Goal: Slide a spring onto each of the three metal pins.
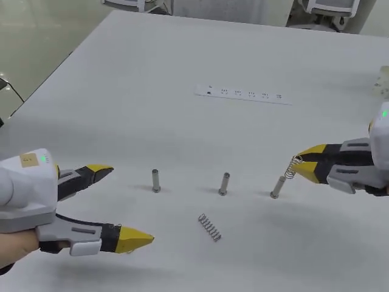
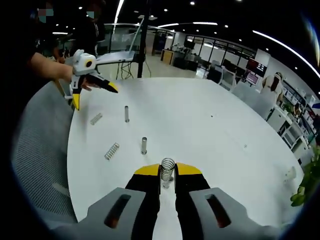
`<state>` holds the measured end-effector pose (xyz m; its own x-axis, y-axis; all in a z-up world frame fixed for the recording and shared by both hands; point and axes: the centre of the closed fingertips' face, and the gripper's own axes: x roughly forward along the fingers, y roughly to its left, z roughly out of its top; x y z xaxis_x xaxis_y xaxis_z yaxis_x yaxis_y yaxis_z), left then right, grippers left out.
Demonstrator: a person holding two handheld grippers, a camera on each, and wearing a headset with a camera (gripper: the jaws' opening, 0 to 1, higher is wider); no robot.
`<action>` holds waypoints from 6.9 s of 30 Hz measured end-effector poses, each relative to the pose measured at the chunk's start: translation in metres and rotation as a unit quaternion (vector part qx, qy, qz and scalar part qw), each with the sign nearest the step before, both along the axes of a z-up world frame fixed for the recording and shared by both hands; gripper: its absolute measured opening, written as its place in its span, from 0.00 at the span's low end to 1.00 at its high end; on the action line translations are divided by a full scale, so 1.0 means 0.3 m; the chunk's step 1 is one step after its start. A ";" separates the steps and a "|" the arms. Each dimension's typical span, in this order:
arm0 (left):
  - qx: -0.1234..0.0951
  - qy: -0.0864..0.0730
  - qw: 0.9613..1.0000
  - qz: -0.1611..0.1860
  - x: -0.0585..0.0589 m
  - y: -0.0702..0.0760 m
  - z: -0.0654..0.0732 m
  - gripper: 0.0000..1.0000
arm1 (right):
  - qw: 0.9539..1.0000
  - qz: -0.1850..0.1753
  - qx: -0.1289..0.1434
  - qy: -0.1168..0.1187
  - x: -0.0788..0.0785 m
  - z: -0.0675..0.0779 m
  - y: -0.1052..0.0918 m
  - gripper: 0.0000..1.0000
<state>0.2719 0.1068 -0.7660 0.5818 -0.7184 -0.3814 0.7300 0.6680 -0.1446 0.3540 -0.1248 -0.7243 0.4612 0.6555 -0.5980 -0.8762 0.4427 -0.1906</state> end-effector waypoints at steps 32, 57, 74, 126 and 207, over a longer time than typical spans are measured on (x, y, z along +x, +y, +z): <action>-0.005 -0.001 1.000 0.007 0.009 0.006 0.012 0.98 | 0.999 -0.035 0.009 0.029 0.065 -0.084 -0.005 0.08; -0.004 0.006 1.000 0.014 -0.001 0.017 0.000 0.98 | 0.997 -0.042 -0.008 0.057 0.056 -0.207 -0.015 0.08; -0.005 0.006 1.000 0.017 0.002 0.024 0.003 0.98 | 0.995 -0.050 -0.022 0.082 0.039 -0.286 -0.038 0.08; -0.012 0.006 1.000 0.020 -0.006 0.017 0.006 0.98 | 0.991 -0.100 0.052 0.078 -0.045 -0.192 -0.050 0.24; -0.004 0.012 1.000 0.020 -0.033 0.017 0.001 0.98 | 0.994 0.002 -0.015 0.110 -0.268 -0.424 0.400 0.09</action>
<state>0.2620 0.1119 -0.7658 0.6005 -0.6979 -0.3903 0.6996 0.6950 -0.1663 0.2737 -0.0047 -0.8516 0.3147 0.6376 -0.7032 -0.8995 0.4369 -0.0063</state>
